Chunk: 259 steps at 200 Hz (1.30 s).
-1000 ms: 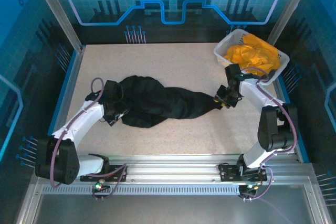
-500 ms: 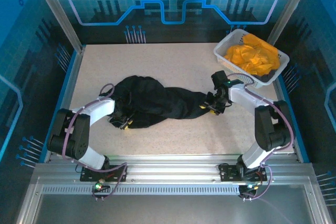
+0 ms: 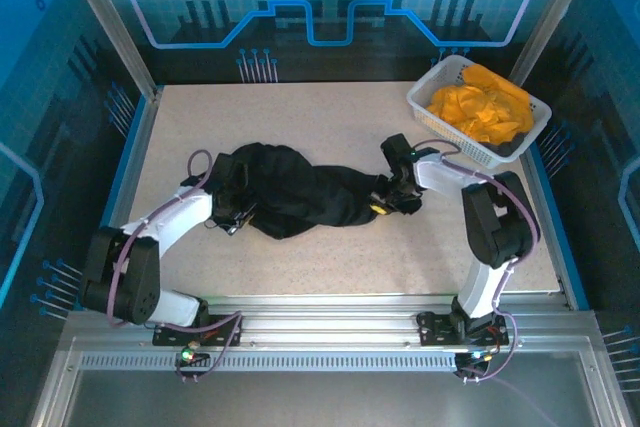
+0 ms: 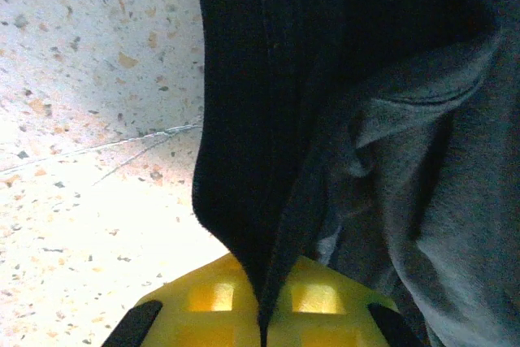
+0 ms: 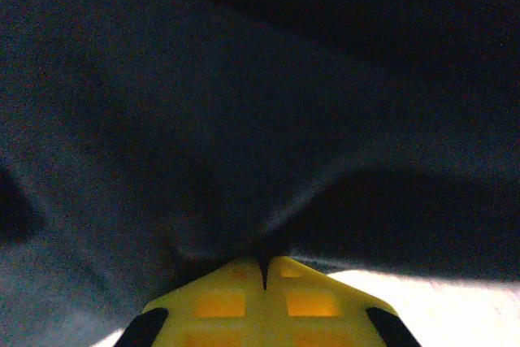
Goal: Fold and stack the t-shirts
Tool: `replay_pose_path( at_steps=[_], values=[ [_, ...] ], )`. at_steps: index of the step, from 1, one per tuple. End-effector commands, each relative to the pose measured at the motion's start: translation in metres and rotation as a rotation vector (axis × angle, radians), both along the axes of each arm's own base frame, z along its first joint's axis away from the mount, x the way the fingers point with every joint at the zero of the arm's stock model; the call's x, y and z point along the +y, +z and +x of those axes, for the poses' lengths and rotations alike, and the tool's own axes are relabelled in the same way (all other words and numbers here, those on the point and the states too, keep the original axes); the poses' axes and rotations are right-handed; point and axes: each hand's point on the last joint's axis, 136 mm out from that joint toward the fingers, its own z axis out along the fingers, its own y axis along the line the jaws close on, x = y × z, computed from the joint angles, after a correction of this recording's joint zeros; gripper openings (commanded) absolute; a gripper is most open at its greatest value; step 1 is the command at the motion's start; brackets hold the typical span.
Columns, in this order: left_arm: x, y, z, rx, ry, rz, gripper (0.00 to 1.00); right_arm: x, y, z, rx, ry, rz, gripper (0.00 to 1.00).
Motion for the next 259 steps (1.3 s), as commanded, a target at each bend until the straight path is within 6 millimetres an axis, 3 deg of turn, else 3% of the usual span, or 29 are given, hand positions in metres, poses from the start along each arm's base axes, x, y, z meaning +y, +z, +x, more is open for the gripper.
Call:
replay_pose_path(
  at_steps=[1, 34, 53, 81, 101, 121, 135, 148, 163, 189, 203, 221, 235, 247, 259],
  values=[
    [0.010, 0.006, -0.013, -0.005, -0.028, 0.044, 0.00, -0.009, 0.059, -0.013, -0.080, -0.016, 0.009, 0.00],
    [0.020, 0.018, -0.019, -0.033, -0.037, 0.064, 0.00, -0.009, 0.146, -0.027, -0.202, -0.017, 0.100, 0.00],
    [0.025, 0.025, -0.022, -0.050, -0.037, 0.080, 0.00, -0.013, 0.191, -0.018, -0.298, -0.038, 0.119, 0.00],
    [0.033, 0.034, -0.025, -0.075, -0.018, 0.096, 0.00, -0.017, 0.238, 0.035, -0.461, -0.094, 0.132, 0.00],
    [0.038, 0.039, -0.026, -0.089, -0.006, 0.103, 0.00, -0.025, 0.249, 0.092, -0.532, -0.146, 0.117, 0.00],
    [0.039, 0.040, -0.028, -0.091, 0.001, 0.100, 0.00, -0.029, 0.227, 0.149, -0.509, -0.170, 0.085, 0.00],
    [0.040, 0.042, -0.027, -0.096, 0.005, 0.099, 0.00, -0.028, 0.190, 0.183, -0.446, -0.148, 0.042, 0.00],
    [0.042, 0.044, -0.027, -0.102, 0.011, 0.099, 0.00, -0.021, 0.152, 0.204, -0.351, -0.108, 0.067, 0.18],
    [0.043, 0.046, -0.028, -0.106, 0.012, 0.097, 0.00, -0.019, 0.123, 0.209, -0.268, -0.076, 0.066, 0.34],
    [0.045, 0.049, -0.031, -0.111, 0.003, 0.101, 0.00, -0.025, 0.128, 0.189, -0.318, -0.040, 0.024, 0.53],
    [0.046, 0.048, -0.034, -0.102, 0.003, 0.104, 0.00, -0.035, 0.125, 0.162, -0.316, -0.048, 0.001, 0.55],
    [0.046, 0.045, -0.036, -0.094, 0.003, 0.098, 0.00, -0.045, 0.109, 0.123, -0.280, -0.063, -0.010, 0.54],
    [0.045, 0.043, -0.037, -0.090, 0.004, 0.093, 0.00, -0.045, 0.084, 0.096, -0.235, -0.084, 0.024, 0.53],
    [0.045, 0.042, -0.037, -0.089, 0.004, 0.090, 0.00, -0.039, 0.066, 0.084, -0.211, -0.094, 0.063, 0.52],
    [0.044, 0.042, -0.036, -0.088, 0.002, 0.086, 0.00, -0.027, 0.056, 0.085, -0.214, -0.088, 0.106, 0.53]
  ],
)
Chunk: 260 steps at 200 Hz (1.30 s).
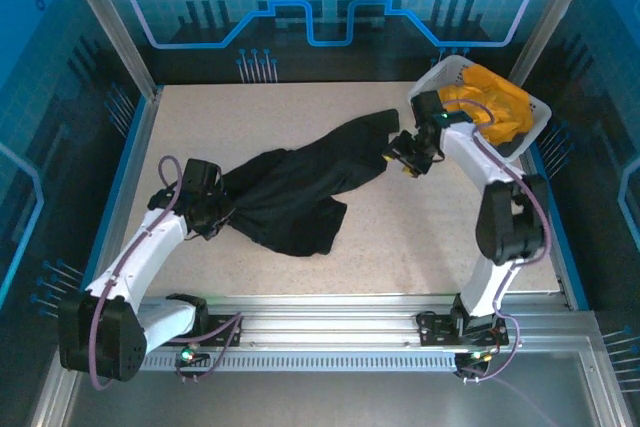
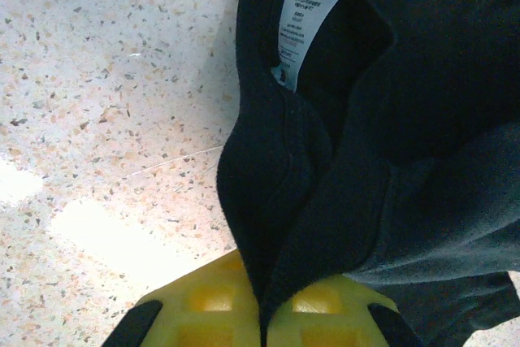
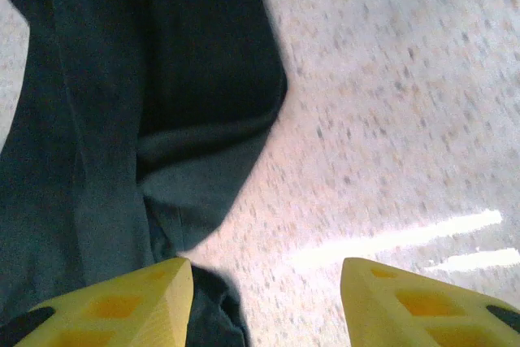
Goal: Fold and stack the t-shirts
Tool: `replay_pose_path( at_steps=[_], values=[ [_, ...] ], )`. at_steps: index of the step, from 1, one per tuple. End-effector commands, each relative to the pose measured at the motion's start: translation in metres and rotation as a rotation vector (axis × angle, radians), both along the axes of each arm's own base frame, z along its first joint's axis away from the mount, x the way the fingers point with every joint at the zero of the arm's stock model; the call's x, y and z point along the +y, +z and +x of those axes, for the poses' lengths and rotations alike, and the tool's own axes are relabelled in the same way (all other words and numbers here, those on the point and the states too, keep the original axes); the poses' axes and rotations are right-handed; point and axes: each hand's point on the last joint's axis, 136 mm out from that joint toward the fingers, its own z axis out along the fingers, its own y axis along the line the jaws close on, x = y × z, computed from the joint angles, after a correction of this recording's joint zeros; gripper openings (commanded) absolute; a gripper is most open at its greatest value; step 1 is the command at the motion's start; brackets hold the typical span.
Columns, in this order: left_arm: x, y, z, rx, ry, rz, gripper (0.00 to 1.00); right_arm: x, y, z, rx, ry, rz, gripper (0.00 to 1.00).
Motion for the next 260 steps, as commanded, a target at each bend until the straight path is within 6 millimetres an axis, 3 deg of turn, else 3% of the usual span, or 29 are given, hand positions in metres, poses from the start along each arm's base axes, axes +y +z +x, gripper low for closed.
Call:
replay_pose_path(
  at_steps=[1, 22, 69, 88, 108, 136, 166, 191, 220, 236, 260],
  values=[
    [0.003, -0.005, -0.008, 0.027, -0.004, 0.007, 0.00, 0.020, -0.022, 0.010, -0.036, 0.002, 0.091, 0.53],
    [0.002, -0.002, -0.005, 0.020, -0.009, 0.003, 0.00, 0.043, -0.036, 0.028, -0.022, 0.003, 0.157, 0.54],
    [-0.001, 0.003, -0.002, -0.003, -0.006, -0.022, 0.00, 0.067, -0.063, 0.059, 0.057, -0.061, 0.187, 0.54],
    [-0.004, 0.005, 0.001, -0.013, -0.001, -0.037, 0.00, 0.076, -0.079, 0.060, 0.121, -0.077, 0.184, 0.45],
    [-0.005, 0.012, 0.006, -0.034, 0.002, -0.050, 0.00, 0.069, -0.093, 0.048, 0.177, -0.093, 0.138, 0.25],
    [-0.006, 0.031, 0.017, -0.083, 0.010, -0.059, 0.00, 0.044, -0.090, 0.030, 0.169, -0.088, 0.073, 0.00],
    [-0.001, 0.060, 0.029, -0.147, 0.038, -0.053, 0.00, 0.008, -0.068, 0.007, 0.122, -0.091, 0.017, 0.00],
    [0.018, 0.088, 0.037, -0.209, 0.109, -0.036, 0.00, -0.020, -0.048, -0.019, 0.103, -0.059, -0.042, 0.00],
    [0.038, 0.114, 0.044, -0.272, 0.187, -0.032, 0.00, -0.051, -0.048, -0.063, 0.159, -0.038, -0.109, 0.00],
    [0.037, 0.113, 0.047, -0.273, 0.191, -0.048, 0.00, -0.064, -0.057, -0.088, 0.192, -0.034, -0.136, 0.00],
    [0.033, 0.090, 0.037, -0.219, 0.218, -0.085, 0.00, -0.079, -0.076, -0.122, 0.261, -0.048, -0.165, 0.00]
  ],
)
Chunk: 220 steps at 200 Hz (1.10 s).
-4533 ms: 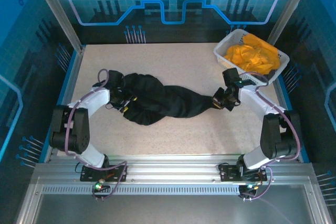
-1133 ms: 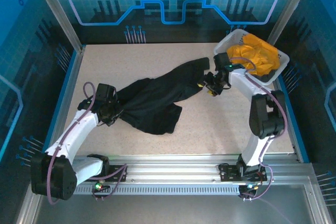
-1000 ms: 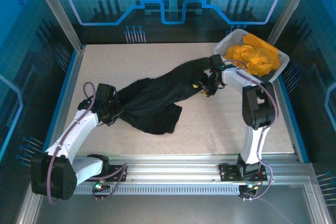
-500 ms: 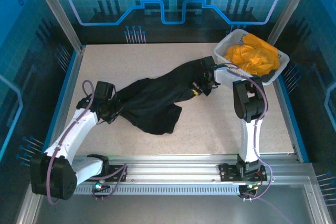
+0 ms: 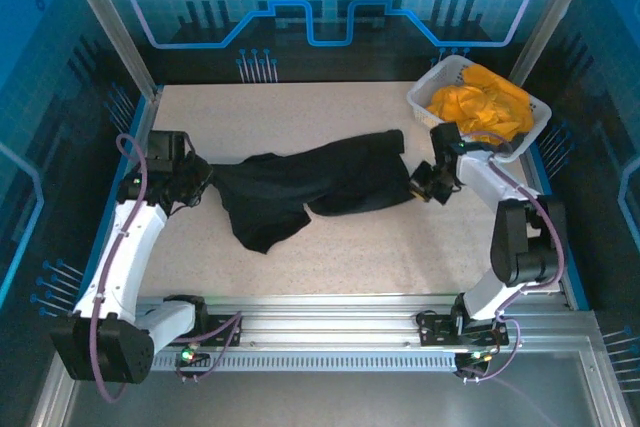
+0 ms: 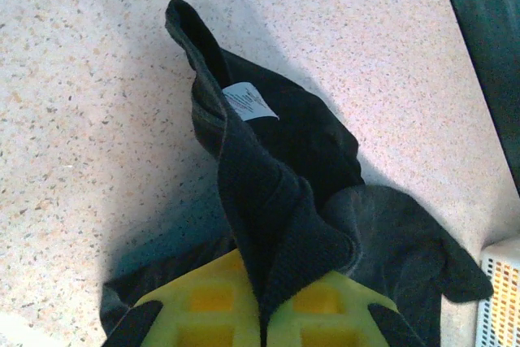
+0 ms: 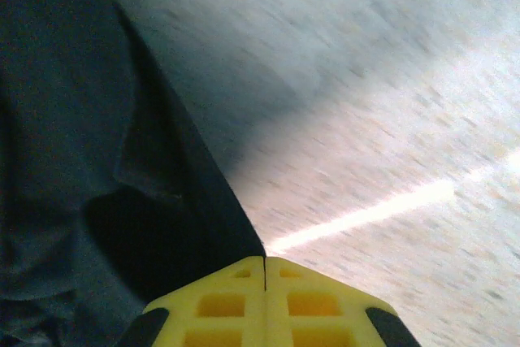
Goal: Fold and stack the t-shirts
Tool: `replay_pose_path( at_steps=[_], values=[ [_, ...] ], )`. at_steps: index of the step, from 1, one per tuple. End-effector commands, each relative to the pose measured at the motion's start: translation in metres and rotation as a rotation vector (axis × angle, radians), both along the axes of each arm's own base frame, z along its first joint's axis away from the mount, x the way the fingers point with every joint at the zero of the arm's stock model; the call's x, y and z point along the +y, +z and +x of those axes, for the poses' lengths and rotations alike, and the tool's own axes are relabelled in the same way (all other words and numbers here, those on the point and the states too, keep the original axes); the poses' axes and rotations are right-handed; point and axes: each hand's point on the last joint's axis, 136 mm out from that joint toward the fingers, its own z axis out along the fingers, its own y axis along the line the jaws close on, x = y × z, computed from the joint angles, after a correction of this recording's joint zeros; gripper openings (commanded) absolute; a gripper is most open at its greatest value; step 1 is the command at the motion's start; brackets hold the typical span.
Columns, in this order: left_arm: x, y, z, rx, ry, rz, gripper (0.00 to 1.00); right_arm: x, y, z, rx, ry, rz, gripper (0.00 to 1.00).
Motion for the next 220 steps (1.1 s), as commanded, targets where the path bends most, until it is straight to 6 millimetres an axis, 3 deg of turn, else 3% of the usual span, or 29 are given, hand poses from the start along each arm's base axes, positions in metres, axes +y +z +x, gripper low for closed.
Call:
replay_pose_path(
  at_steps=[1, 16, 24, 34, 46, 66, 104, 131, 157, 184, 201, 220],
  values=[
    [0.000, -0.015, -0.012, 0.042, 0.043, -0.042, 0.00, -0.022, -0.022, -0.047, 0.134, 0.019, -0.072, 0.00],
    [0.002, -0.028, -0.022, 0.064, 0.063, -0.042, 0.00, -0.035, -0.025, -0.061, 0.164, -0.021, -0.114, 0.01],
    [0.003, -0.032, -0.026, 0.070, 0.066, -0.039, 0.00, -0.043, -0.018, -0.063, 0.147, -0.047, -0.147, 0.08],
    [0.003, -0.034, -0.028, 0.076, 0.061, -0.036, 0.00, -0.049, -0.005, -0.057, 0.086, -0.070, -0.183, 0.23],
    [0.002, -0.036, -0.030, 0.080, 0.057, -0.036, 0.00, -0.046, 0.016, -0.039, -0.035, -0.070, -0.185, 0.40],
    [-0.001, -0.033, -0.027, 0.054, 0.041, -0.052, 0.00, -0.024, 0.041, 0.000, -0.198, -0.006, -0.142, 0.55],
    [-0.010, -0.031, -0.019, 0.028, 0.001, -0.086, 0.00, 0.015, 0.035, 0.066, -0.211, 0.089, -0.067, 0.62],
    [-0.015, -0.032, -0.015, 0.018, -0.020, -0.112, 0.00, 0.036, 0.017, 0.103, -0.174, 0.088, -0.013, 0.57],
    [-0.017, -0.030, -0.012, 0.009, -0.027, -0.120, 0.00, 0.040, -0.017, 0.106, -0.048, 0.078, -0.051, 0.51],
    [-0.017, -0.026, -0.010, 0.001, -0.037, -0.117, 0.00, 0.030, -0.034, 0.111, -0.025, 0.058, -0.094, 0.48],
    [-0.017, -0.022, -0.008, -0.007, -0.041, -0.113, 0.00, 0.030, -0.041, 0.116, -0.006, 0.067, -0.079, 0.36],
    [-0.017, -0.015, -0.005, -0.027, -0.039, -0.112, 0.00, 0.032, -0.040, 0.121, -0.009, 0.089, -0.081, 0.15]
  ],
)
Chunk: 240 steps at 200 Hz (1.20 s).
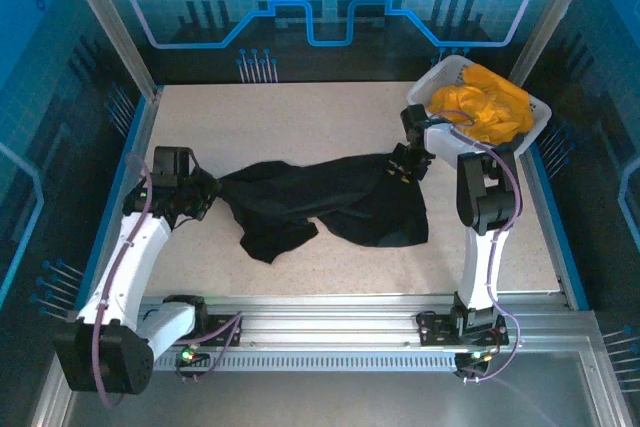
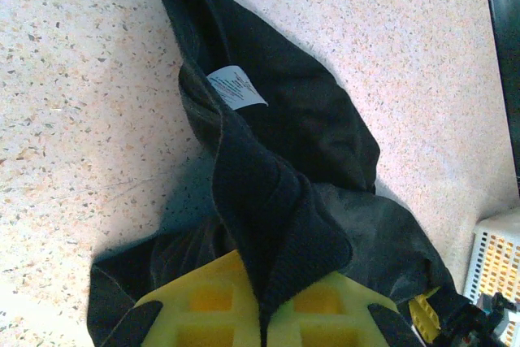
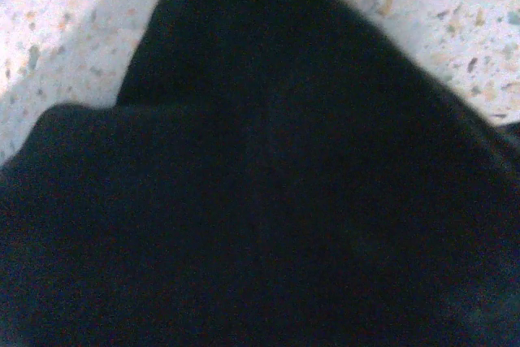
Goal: Fold and stack the t-shirts
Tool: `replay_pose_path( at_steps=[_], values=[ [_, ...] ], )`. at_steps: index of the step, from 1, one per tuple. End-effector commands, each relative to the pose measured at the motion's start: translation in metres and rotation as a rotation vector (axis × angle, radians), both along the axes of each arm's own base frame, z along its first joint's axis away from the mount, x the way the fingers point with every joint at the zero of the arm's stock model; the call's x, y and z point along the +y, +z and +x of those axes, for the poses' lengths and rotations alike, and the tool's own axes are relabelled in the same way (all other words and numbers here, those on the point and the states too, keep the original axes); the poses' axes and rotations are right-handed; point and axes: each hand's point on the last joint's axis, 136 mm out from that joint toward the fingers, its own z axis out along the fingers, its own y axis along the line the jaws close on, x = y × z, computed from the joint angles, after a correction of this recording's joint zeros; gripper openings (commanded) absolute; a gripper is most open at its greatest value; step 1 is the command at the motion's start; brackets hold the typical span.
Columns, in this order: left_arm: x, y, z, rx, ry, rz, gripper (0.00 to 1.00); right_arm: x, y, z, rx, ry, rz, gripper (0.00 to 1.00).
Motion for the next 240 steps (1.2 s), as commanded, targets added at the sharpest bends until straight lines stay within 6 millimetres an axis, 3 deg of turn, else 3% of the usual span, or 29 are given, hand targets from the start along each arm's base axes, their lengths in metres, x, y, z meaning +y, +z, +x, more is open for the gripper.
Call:
replay_pose_path(
  at_steps=[1, 22, 61, 104, 145, 189, 205, 222, 240],
  values=[
    [0.000, 0.018, 0.011, -0.054, -0.014, -0.006, 0.00, -0.002, 0.004, 0.007, 0.007, 0.009, -0.008, 0.14],
    [-0.001, 0.033, 0.017, -0.095, -0.006, -0.016, 0.00, -0.002, 0.023, 0.009, -0.034, 0.018, -0.004, 0.00],
    [-0.005, 0.083, 0.037, -0.248, 0.014, -0.078, 0.00, 0.003, 0.093, 0.001, -0.175, 0.041, 0.025, 0.00],
    [-0.012, 0.157, 0.048, -0.469, 0.035, -0.177, 0.00, -0.010, 0.144, -0.023, -0.275, 0.015, 0.029, 0.00],
    [-0.017, 0.224, 0.021, -0.691, 0.013, -0.225, 0.00, -0.026, 0.205, -0.042, -0.454, -0.019, 0.015, 0.00],
    [-0.014, 0.318, -0.030, -1.018, -0.005, -0.200, 0.00, -0.056, 0.297, -0.067, -0.762, -0.141, -0.003, 0.00],
    [-0.008, 0.343, -0.041, -1.085, 0.024, -0.180, 0.00, -0.069, 0.326, -0.072, -0.837, -0.185, -0.012, 0.00],
    [-0.002, 0.361, -0.040, -1.125, 0.052, -0.168, 0.00, -0.079, 0.349, -0.068, -0.883, -0.216, -0.005, 0.00],
    [0.002, 0.364, -0.020, -1.095, 0.076, -0.157, 0.00, -0.084, 0.360, -0.050, -0.906, -0.224, 0.004, 0.00]
  ],
)
